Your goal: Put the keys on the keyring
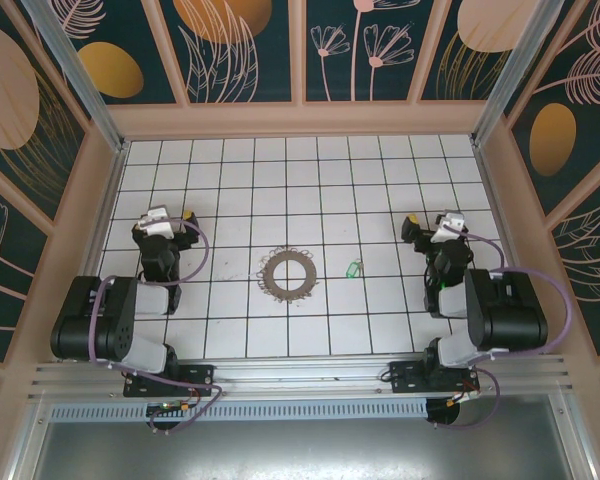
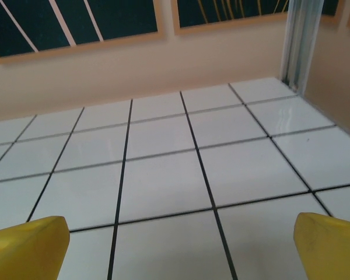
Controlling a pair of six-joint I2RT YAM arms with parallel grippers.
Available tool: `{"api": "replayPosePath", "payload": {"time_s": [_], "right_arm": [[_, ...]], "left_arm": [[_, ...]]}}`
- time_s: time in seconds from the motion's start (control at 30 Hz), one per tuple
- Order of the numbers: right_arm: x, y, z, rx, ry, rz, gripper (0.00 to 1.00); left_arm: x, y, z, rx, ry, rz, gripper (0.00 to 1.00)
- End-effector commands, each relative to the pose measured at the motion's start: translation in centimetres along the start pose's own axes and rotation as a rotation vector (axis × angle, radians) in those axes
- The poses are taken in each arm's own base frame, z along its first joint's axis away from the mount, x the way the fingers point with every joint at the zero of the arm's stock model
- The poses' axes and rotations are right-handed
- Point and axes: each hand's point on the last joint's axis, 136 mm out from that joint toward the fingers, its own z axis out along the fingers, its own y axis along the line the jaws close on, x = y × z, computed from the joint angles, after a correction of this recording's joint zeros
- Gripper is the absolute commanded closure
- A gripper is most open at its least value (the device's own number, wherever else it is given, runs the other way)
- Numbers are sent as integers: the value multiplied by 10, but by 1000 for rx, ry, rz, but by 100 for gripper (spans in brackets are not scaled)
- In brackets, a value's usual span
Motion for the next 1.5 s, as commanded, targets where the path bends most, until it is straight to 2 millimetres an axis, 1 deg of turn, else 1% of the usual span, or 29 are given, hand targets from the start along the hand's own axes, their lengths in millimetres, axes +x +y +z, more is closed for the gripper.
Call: {"api": "replayPosePath", "payload": {"time_s": [0.0,0.07,0.1,0.17,0.2,0.23,0.33,0.4,0.47,0.5,0.57,0.67,0.73,0.87,0.97,1.03,1.07,1.13,1.23,1.3,1.4,1.47], "right_arm": [[-32,1,-10,38,-85,-10,1],[-47,7,-15,67,-91,-42,1],[-53,7,-16,91,-79,-39,1],[-63,6,-14,129,6,12,1],[-64,7,-13,139,53,41,1],[-65,9,-14,139,105,62,1],[-65,30,-22,60,190,80,1],[-61,47,-31,13,238,79,1],[-54,64,-42,-40,288,85,1],[-49,72,-47,-66,308,97,1],[-37,89,-59,-124,349,121,1],[-20,117,-80,-244,394,142,1],[-11,132,-96,-299,434,150,1],[1,150,-125,-349,512,165,1],[7,161,-140,-378,548,186,1],[17,166,-147,-378,574,186,1],[24,167,-148,-373,586,181,1],[39,172,-149,-379,616,178,1],[55,185,-147,-408,656,180,1],[65,187,-145,-396,682,172,2],[73,189,-145,-391,708,177,4],[72,191,-144,-399,706,190,8]], "left_arm": [[-17,5,3,-42,15,-22,1],[-19,8,1,-62,40,-65,1],[-22,6,-1,-57,45,-84,1],[-33,0,-4,-68,51,-96,1],[-38,-1,-4,-93,53,-117,1],[-44,-9,-5,-87,60,-122,1],[-64,-35,-3,-30,87,-129,1],[-76,-58,-3,60,128,-177,1],[-85,-89,-11,166,172,-195,1],[-86,-102,-17,213,193,-196,1],[-80,-131,-31,326,258,-203,1],[-59,-168,-54,440,404,-159,1],[-47,-184,-71,473,452,-112,1],[-22,-201,-102,574,556,-129,1],[0,-207,-120,617,625,-161,1],[15,-204,-129,599,669,-144,1],[20,-203,-132,594,679,-138,1],[29,-200,-137,588,702,-134,1],[44,-193,-142,573,736,-118,2],[53,-192,-145,572,761,-117,5],[63,-195,-148,580,786,-115,9],[67,-199,-150,593,795,-115,13]]}}
